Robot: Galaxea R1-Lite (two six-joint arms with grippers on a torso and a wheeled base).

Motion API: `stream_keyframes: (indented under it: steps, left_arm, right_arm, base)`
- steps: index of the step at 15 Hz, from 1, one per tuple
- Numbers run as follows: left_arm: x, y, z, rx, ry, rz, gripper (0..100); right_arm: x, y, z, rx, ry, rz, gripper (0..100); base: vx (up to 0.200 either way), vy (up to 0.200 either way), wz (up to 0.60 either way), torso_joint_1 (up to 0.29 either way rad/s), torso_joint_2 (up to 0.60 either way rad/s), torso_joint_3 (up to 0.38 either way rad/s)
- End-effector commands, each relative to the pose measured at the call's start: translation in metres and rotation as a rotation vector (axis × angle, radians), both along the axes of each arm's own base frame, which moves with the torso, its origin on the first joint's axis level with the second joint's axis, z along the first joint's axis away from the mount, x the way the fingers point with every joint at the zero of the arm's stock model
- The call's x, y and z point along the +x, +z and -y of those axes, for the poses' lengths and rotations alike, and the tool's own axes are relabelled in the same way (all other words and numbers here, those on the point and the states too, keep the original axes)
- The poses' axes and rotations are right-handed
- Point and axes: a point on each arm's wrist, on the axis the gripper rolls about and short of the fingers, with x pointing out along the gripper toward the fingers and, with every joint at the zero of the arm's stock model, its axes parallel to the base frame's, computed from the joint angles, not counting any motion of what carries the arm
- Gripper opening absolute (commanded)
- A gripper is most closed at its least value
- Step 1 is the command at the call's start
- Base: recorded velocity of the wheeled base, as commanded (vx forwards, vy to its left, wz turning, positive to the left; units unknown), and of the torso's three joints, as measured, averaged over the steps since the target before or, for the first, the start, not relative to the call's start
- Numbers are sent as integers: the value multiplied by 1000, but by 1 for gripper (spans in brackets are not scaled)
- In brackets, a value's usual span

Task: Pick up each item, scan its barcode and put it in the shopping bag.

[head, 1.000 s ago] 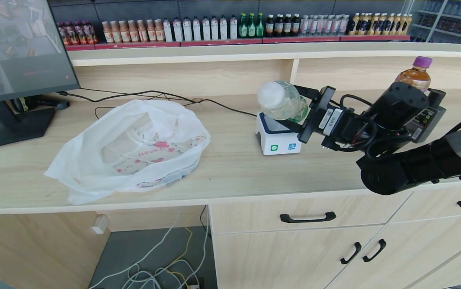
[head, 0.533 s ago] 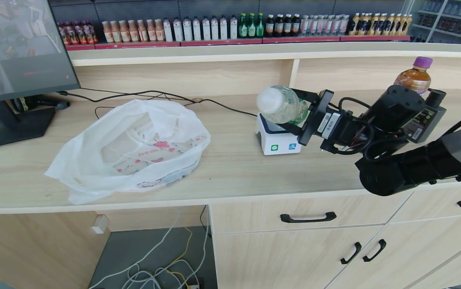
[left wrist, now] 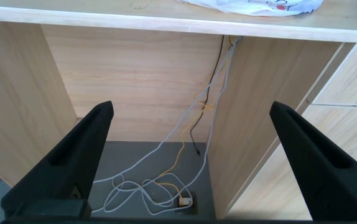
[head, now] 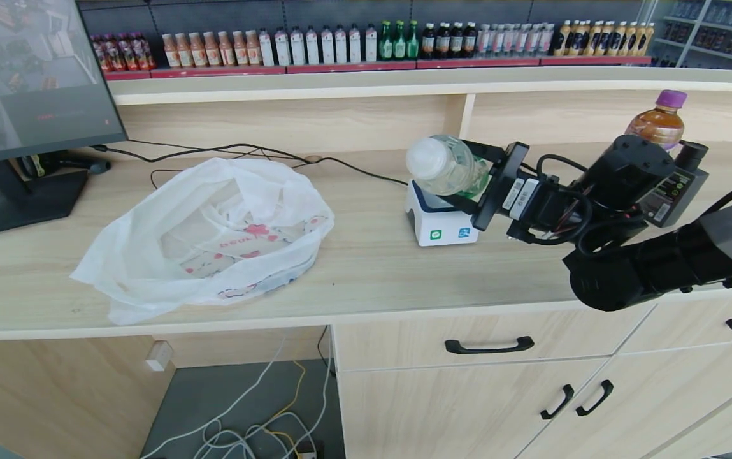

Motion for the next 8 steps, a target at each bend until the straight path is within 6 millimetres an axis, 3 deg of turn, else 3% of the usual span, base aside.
stream_keyframes:
  steps: [1, 8]
  left_arm:
    - [0, 0, 0, 0, -1, 0, 100]
    - [0, 0, 0, 0, -1, 0, 100]
  right_arm:
    - [-2, 4, 0, 3, 2, 10, 0]
    - [-10, 11, -5, 13, 13, 13, 0]
  base:
    - [0, 0, 0, 0, 0, 0]
    - [0, 0, 0, 0, 0, 0]
